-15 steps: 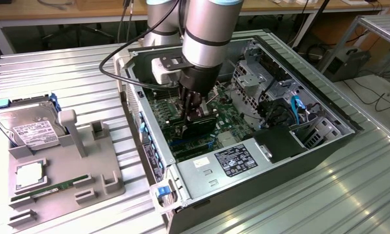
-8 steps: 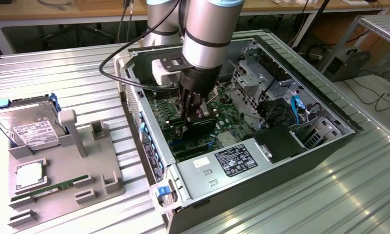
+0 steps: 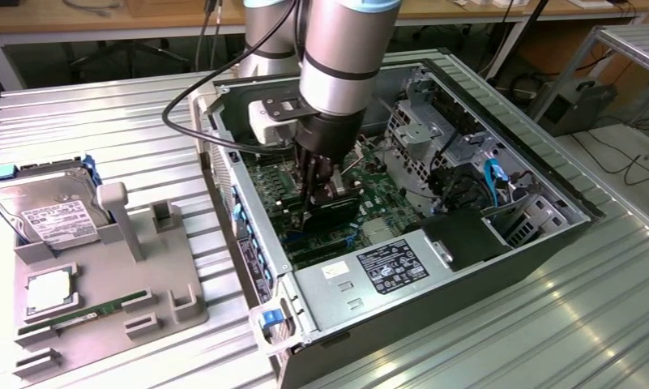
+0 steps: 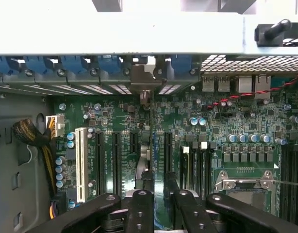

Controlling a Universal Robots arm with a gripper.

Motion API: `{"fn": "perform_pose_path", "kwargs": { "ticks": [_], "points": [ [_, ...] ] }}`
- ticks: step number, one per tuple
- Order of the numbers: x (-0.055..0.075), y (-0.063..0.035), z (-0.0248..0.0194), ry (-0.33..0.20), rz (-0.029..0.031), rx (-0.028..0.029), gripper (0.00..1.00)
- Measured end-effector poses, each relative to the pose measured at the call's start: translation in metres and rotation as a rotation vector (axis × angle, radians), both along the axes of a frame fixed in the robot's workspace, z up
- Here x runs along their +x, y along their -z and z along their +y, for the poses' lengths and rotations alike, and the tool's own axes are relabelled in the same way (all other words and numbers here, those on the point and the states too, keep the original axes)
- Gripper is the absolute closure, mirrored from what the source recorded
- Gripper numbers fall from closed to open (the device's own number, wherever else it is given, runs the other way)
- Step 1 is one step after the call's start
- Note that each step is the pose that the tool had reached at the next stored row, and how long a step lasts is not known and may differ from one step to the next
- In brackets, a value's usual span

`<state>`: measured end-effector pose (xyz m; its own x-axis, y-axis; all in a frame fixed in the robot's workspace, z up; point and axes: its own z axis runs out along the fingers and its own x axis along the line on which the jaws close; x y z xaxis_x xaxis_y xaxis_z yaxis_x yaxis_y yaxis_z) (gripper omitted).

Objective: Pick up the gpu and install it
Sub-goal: 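Insert the gpu into the slot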

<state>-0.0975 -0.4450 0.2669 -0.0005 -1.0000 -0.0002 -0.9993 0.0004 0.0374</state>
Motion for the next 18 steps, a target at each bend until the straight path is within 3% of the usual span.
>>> {"fn": "perform_pose_path", "kwargs": {
  "ticks": [5,8,11,13,18],
  "points": [
    [0.000,0.0023,-0.0001,0.000,0.0012,-0.0020,0.76],
    [0.000,0.0013,0.0001,0.000,-0.0002,0.0006,0.76],
    [0.000,-0.0043,0.0003,0.000,-0.0018,0.0038,0.76],
    [0.001,-0.0112,0.0000,0.000,-0.0006,0.0012,0.76],
    [0.001,-0.0222,0.0000,0.000,-0.0006,0.0011,0.76]
  ]
}}
